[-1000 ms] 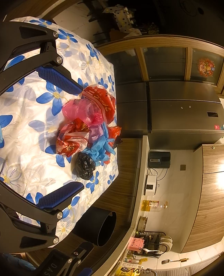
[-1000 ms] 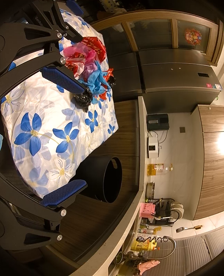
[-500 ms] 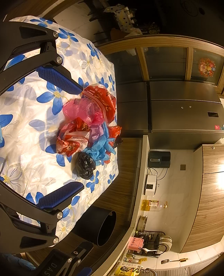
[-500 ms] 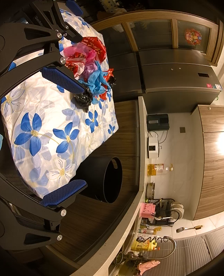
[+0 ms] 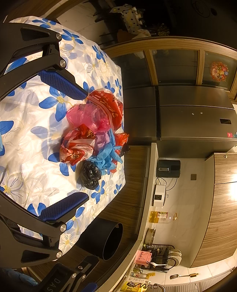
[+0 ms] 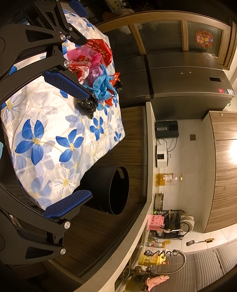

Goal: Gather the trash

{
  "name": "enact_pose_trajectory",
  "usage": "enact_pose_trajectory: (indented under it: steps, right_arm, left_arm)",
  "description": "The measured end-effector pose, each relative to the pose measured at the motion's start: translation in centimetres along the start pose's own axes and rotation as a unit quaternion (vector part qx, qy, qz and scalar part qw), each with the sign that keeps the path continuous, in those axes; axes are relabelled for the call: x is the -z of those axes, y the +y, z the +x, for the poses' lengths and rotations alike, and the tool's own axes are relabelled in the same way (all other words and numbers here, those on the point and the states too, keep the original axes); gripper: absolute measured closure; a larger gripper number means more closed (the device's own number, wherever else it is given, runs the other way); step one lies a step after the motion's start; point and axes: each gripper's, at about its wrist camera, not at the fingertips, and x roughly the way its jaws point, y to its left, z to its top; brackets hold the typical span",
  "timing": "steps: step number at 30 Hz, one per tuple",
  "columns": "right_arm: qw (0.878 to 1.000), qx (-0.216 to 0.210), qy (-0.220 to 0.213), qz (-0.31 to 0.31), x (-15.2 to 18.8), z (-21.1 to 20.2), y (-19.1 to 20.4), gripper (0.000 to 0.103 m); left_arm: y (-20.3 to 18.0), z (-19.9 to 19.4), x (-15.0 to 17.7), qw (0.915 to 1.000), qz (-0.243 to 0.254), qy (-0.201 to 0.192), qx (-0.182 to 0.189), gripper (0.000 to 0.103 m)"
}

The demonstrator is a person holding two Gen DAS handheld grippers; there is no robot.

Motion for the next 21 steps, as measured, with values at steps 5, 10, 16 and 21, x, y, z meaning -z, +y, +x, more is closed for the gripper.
enact_pose_trajectory:
  steps: [5,10,16,21]
  right_arm:
    - [1.0,0.0,0.0,0.0,-0.01,0.04,-0.01,0.005]
    - [1.0,0.0,0.0,0.0,-0.01,0.0,-0.04,0.005]
    - [1.0,0.0,0.0,0.0,0.03,0.03,-0.07,0.005]
    - [1.0,-0.001,0.0,0.0,0.04,0.04,-0.1,0.005]
  left_arm:
    - [0.02,-0.05,-0.13,1.0,-0.001,0.0,0.0,0.005]
    - [0.03,-0.04,-0.13,1.0,-0.001,0.0,0.001,0.005]
    - [0.06,-0.02,-0.08,1.0,-0.001,0.0,0.0,0.005]
    - [0.08,0.0,-0.03,1.0,-0.002,0.0,0.001,0.005]
